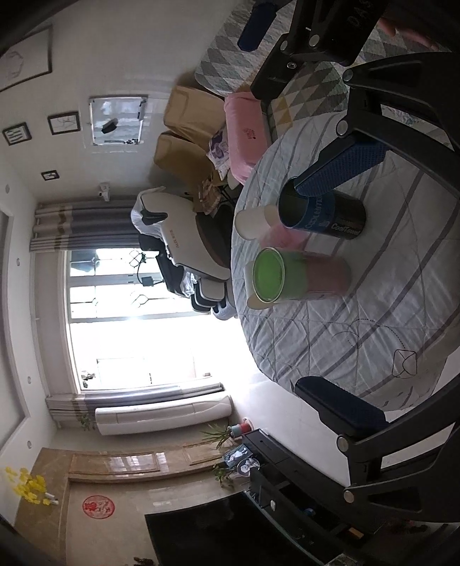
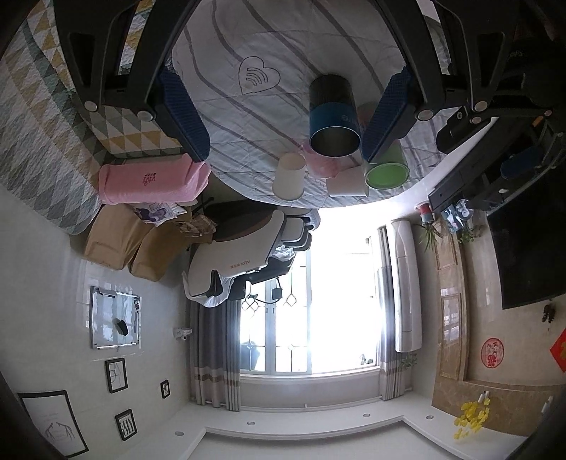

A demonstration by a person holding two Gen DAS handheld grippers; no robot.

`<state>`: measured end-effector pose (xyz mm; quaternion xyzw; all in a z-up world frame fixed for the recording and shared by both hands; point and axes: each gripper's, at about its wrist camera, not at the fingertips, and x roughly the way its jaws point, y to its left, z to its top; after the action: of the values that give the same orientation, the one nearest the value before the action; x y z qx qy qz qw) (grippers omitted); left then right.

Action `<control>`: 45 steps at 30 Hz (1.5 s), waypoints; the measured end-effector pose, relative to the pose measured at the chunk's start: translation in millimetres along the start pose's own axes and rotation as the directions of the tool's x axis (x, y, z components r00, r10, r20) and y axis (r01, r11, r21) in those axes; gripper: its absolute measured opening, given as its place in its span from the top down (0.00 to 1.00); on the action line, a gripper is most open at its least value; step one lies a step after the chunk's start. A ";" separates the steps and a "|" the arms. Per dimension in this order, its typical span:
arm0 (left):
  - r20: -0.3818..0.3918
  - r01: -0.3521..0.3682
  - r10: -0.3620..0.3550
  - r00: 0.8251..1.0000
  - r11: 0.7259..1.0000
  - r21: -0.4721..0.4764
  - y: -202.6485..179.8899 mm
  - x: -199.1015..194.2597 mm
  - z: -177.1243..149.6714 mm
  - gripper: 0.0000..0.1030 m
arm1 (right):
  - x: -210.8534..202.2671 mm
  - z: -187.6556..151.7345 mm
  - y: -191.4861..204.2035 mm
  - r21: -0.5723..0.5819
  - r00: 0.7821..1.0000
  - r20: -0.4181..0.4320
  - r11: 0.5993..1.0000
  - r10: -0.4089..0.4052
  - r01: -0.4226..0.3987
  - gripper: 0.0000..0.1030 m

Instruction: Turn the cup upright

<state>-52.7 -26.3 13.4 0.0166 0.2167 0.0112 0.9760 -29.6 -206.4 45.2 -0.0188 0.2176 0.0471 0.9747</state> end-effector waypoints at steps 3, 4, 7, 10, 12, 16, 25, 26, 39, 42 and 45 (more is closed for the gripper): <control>0.011 -0.005 0.005 1.000 1.000 0.003 -0.4 0.0 0.5 0.00 | 2.0 -0.4 -0.1 0.000 1.000 -0.002 1.000 0.002 -0.002 0.14; 0.018 -0.011 0.011 1.000 1.000 0.002 -0.1 -0.3 0.6 0.00 | 0.6 -0.4 -0.2 0.001 1.000 0.003 1.000 0.004 -0.004 0.14; 0.054 -0.024 0.024 0.998 1.000 -0.005 2.0 -2.3 1.1 0.00 | 3.3 -1.1 -1.1 0.004 1.000 0.011 1.000 0.011 -0.011 0.14; 0.074 -0.053 0.054 0.996 0.999 -0.007 3.7 -0.8 1.8 0.00 | 8.0 -0.8 -1.2 0.005 1.000 0.018 1.000 0.016 -0.016 0.14; 0.087 -0.071 0.072 0.994 0.997 -0.011 5.2 0.9 1.9 0.00 | 10.3 -1.2 -1.2 0.005 0.999 0.025 1.000 0.022 -0.022 0.14; 0.100 -0.110 0.110 0.989 0.994 -0.014 7.8 4.6 1.4 0.00 | 13.1 -1.7 0.0 -0.002 0.999 0.048 1.000 0.024 -0.024 0.14; 0.113 -0.121 0.121 0.986 0.993 -0.001 8.0 12.3 -0.4 0.00 | 25.1 -2.8 4.1 -0.032 0.998 0.056 0.999 0.038 -0.036 0.14; 0.110 -0.120 0.120 0.987 0.993 -0.004 9.0 13.3 -0.2 0.00 | 26.0 -2.8 4.4 -0.034 0.998 0.054 0.999 0.041 -0.039 0.14; 0.100 -0.092 0.092 0.991 0.996 -0.006 11.4 24.8 0.8 0.00 | 36.8 -2.0 6.2 -0.031 0.998 0.044 0.998 0.053 -0.052 0.14; 0.093 -0.078 0.079 0.993 0.997 -0.010 11.6 27.8 -0.5 0.00 | 38.5 -2.7 5.5 -0.031 0.998 0.036 0.998 0.049 -0.048 0.14; 0.095 -0.074 0.075 0.993 0.997 -0.010 11.3 29.0 -1.7 0.00 | 39.8 -3.1 4.4 -0.026 0.998 0.029 0.999 0.048 -0.047 0.14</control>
<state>-27.3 -14.1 0.1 0.0219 0.1692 0.0476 0.9842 4.5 -198.9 25.4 -0.0254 0.2032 0.0733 0.9761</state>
